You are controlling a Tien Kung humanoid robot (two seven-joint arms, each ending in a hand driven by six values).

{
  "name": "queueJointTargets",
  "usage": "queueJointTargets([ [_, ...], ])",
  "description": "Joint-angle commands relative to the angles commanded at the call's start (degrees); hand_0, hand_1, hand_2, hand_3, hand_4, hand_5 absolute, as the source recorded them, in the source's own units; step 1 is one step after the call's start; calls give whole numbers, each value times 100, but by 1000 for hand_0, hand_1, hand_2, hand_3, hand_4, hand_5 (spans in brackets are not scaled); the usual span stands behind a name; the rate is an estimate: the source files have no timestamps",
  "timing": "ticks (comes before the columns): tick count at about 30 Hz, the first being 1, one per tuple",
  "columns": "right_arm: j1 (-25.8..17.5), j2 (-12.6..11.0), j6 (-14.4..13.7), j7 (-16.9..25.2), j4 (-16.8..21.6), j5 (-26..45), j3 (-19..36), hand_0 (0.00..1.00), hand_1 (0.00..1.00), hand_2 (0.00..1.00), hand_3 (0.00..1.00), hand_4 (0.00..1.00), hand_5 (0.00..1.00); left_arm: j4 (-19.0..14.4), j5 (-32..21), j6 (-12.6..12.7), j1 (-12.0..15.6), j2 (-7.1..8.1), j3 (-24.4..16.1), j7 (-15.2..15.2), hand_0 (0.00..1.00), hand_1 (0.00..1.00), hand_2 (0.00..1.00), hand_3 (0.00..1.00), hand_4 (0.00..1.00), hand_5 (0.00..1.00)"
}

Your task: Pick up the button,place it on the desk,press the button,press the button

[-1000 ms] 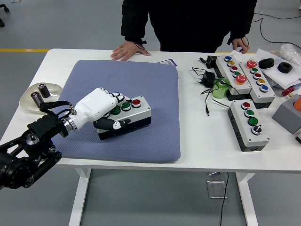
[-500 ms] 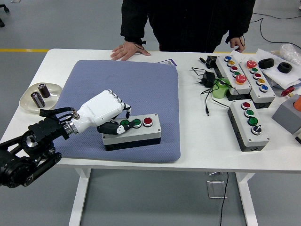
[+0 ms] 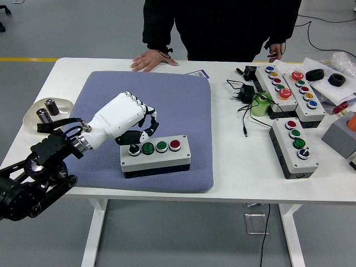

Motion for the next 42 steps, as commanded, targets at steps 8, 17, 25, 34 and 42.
queueJointTargets([
  [8,-1,-1,6,-1,0,-2,-1,749,696,708,580,182,131,-418,-189,-667,119,73,-371,311,466,433,499,622,659,2],
  [17,7,-4,7,0,0,32,-27,748,696,708,580,182,130,-605,-299,-1439,159,103,-523,489,614,731,894,965,705,92],
  [25,9,-5,9,-2,0,28,-25,747,695,708,580,182,130,-713,-447,-1895,161,110,-504,561,646,757,945,998,777,178],
  [34,-9,-5,7,-7,0,32,-23,748,695,709,581,183,130,-685,-702,-2079,145,88,-503,475,877,918,998,998,998,742],
  [42,-30,-3,6,-14,0,14,-14,748,696,709,581,182,128,-642,-721,-1839,120,67,-484,492,905,943,998,998,998,715],
])
